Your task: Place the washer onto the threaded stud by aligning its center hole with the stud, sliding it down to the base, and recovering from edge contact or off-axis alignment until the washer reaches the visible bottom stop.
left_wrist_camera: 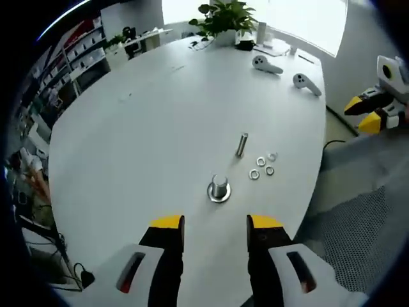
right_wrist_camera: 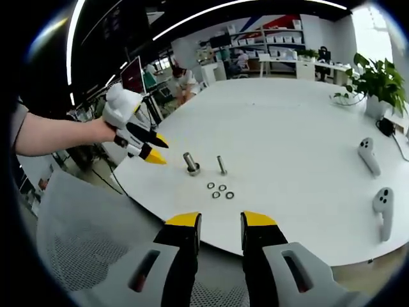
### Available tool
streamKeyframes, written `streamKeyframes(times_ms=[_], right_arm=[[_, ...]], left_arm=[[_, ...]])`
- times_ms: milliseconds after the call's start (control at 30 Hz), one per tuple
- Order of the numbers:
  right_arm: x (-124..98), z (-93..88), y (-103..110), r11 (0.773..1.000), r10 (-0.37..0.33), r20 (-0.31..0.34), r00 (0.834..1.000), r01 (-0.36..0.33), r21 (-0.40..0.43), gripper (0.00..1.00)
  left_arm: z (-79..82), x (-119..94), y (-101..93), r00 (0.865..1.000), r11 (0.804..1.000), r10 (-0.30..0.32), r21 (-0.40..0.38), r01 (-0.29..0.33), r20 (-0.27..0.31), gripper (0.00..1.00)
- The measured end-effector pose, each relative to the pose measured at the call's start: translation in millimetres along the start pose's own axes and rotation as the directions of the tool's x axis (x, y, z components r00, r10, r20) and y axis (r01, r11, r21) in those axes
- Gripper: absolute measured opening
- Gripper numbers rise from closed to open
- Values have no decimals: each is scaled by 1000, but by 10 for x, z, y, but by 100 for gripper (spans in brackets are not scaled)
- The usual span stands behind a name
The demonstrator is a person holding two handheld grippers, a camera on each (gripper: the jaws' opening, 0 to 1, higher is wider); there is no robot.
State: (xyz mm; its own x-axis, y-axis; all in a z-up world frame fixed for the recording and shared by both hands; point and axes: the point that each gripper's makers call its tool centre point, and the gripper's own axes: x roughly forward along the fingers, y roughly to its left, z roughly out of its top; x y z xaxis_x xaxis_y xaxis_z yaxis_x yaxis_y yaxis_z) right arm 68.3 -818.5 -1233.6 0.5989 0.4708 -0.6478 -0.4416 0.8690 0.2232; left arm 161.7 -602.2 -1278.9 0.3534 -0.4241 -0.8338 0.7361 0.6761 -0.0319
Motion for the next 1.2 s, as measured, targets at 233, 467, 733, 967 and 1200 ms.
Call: streamKeyframes(times_ms=[233, 467, 733, 967, 1200], right_arm=[[12, -46, 28, 1000, 11, -29, 1000, -11, -11, 28], [-1, -30, 20, 1000, 6, -20, 1000, -6, -6, 28], [-27, 12, -3, 1000, -8, 3, 1000, 8, -6, 28], [-11, -17, -31, 1000, -22, -18, 1000, 22, -8, 28], [-22, -21, -92, 999, -48, -18, 999, 49, 15, 28]], left_arm=[[-28, -326, -107, 994, 998, 14, -56, -8, 109, 39], [-171, -637, -197, 986, 997, 27, -81, -14, 165, 40], [-384, -986, -293, 971, 989, 48, -149, -13, 235, 41], [-533, -1130, -299, 960, 982, 64, -187, -12, 273, 42], [-616, -1186, -450, 953, 977, 50, -213, 15, 298, 41]])
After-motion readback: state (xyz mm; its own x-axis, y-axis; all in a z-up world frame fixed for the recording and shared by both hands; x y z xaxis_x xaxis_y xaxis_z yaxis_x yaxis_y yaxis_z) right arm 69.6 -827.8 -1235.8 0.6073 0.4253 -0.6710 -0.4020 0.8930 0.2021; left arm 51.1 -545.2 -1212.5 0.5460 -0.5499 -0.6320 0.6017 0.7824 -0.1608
